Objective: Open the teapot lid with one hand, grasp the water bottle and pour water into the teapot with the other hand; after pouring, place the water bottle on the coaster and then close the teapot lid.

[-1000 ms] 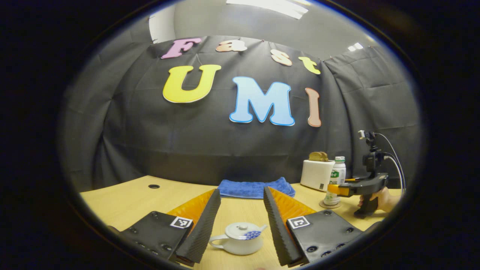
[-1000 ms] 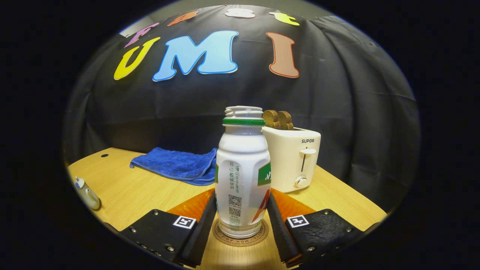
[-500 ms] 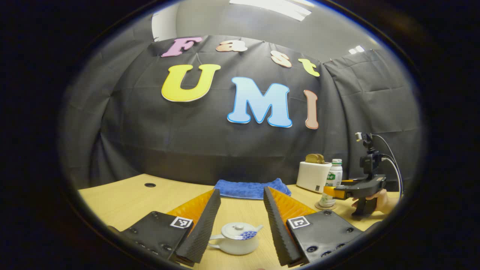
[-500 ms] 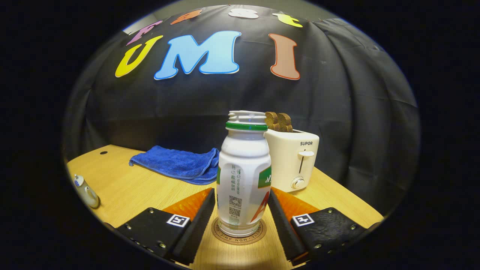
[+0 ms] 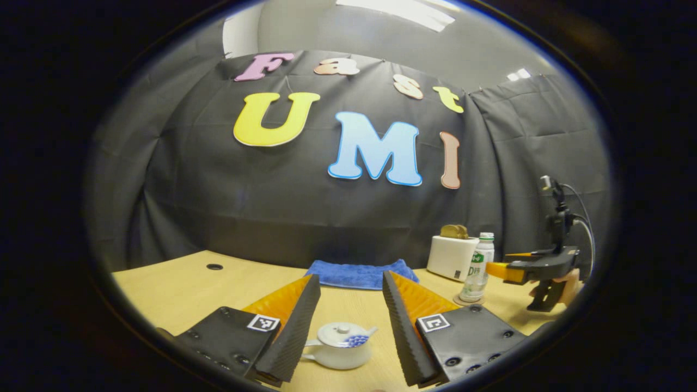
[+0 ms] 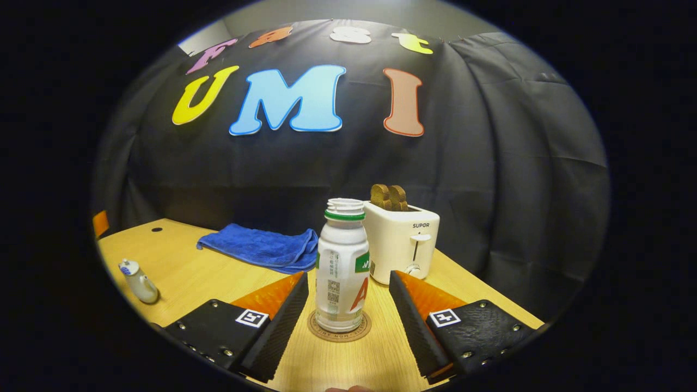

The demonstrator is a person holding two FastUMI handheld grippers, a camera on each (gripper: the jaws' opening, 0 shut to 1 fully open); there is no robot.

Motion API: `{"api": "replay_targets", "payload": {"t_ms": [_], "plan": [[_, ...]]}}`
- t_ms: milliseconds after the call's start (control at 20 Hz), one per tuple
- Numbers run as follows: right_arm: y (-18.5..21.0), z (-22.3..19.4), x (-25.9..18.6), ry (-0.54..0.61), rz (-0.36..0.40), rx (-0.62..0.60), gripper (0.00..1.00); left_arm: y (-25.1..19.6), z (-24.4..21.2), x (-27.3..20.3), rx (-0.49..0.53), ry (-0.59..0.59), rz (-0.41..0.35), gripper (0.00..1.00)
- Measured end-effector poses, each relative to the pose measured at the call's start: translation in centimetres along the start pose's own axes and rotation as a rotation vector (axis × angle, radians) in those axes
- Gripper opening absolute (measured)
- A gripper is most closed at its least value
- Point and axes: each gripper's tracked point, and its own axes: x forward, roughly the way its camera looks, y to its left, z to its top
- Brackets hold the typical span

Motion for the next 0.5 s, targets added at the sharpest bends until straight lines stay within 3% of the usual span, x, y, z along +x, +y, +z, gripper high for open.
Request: {"api": "replay_targets", "payload": {"t_ms": [100,200,400,500], "plan": [[1.6,0.9,-3.8,-0.033,0.055,0.015,0.92,-0.4,0.4,-0.3,0.000,-0.006,0.012,0.80],[2.5,2.1,-7.3,-0.078,0.073,0.018,0.92,-1.6,0.5,-1.4,0.007,0.004,0.021,1.00],[4.0,2.2,-12.4,-0.130,0.044,0.058,0.96,-4.1,0.6,-5.0,-0.012,0.026,0.052,0.99],[5.1,1.1,-14.1,-0.124,0.042,0.063,0.96,-5.8,0.5,-6.9,0.025,0.022,0.061,0.99]]}}
